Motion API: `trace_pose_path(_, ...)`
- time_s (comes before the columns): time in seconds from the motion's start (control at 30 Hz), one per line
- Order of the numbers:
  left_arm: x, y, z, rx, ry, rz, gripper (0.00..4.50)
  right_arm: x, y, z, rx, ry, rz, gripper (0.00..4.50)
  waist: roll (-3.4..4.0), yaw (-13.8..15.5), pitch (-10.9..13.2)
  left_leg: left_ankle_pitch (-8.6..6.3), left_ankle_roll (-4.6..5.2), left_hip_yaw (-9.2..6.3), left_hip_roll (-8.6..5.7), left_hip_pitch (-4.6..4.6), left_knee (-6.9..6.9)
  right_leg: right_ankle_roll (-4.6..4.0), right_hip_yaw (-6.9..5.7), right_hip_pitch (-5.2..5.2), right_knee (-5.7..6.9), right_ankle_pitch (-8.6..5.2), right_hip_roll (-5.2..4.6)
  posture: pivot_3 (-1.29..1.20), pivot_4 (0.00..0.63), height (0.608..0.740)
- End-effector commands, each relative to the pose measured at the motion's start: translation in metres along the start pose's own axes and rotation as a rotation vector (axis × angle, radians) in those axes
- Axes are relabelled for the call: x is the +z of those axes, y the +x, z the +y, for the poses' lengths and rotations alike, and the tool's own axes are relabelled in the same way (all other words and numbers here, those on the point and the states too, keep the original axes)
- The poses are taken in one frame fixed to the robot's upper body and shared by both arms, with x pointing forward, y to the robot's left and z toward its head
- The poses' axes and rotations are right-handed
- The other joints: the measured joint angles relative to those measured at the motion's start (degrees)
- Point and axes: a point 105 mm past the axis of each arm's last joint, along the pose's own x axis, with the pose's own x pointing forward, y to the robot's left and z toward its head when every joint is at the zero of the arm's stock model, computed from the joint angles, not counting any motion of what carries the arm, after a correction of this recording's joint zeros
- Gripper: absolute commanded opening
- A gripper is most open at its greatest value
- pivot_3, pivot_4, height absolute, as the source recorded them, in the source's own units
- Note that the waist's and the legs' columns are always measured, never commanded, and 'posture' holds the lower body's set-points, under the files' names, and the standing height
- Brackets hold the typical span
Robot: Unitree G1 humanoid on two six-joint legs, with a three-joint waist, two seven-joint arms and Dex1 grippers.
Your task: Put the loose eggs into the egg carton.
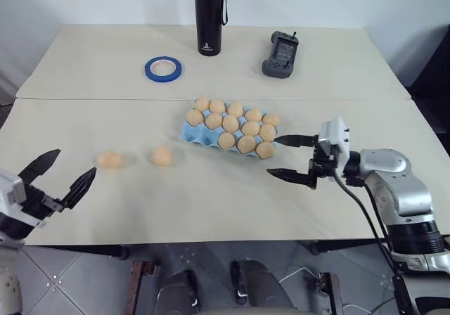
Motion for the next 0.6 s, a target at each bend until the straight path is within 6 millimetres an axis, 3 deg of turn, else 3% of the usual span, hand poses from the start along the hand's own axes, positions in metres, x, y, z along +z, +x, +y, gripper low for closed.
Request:
trace_pose_path(0.03, 0.015, -0.018, 0.007, 0.057, 0.054, -0.033, 4.5, 0.005, -0.015, -0.001, 0.006, -0.011, -0.004, 4.43, 0.0, 0.0, 0.0, 0.0, 0.0, -0.01, 0.0, 0.01, 0.0, -0.01, 0.0, 0.0, 0.0, 0.0, 0.0, 0.0, 0.15, 0.74)
trace_pose_path(0.23, 0.019, -0.022, 0.0, 0.04, 0.056, -0.024, 4.5, 0.002, -0.023, 0.0, -0.009, 0.002, 0.008, 4.43, 0.0, 0.0, 0.0, -0.02, 0.02, -0.04, -0.01, 0.01, 0.02, -0.06, -0.01, 0.02, -0.01, 0.0, -0.02, 0.0, 0.15, 0.74)
trace_pose_path(0.4, 0.019, 0.007, -0.042, -0.098, -0.028, -0.028, 4.5, -0.004, -0.028, 0.0, -0.036, 0.007, 0.043, 4.43, 0.0, 0.3, 0.0, -0.06, 0.04, -0.04, -0.02, -0.01, 0.01, -0.05, -0.01, 0.05, -0.09, 0.0, -0.05, 0.0, 0.15, 0.74)
trace_pose_path(0.6, 0.014, 0.043, -0.07, -0.154, -0.056, -0.034, 4.5, 0.003, -0.031, 0.002, -0.043, 0.0, 0.006, 4.43, 0.01, 0.9, 0.0, -0.05, 0.03, -0.08, -0.01, 0.02, 0.11, -0.05, -0.01, 0.09, -0.03, 0.0, 0.01, 0.0, 0.15, 0.74)
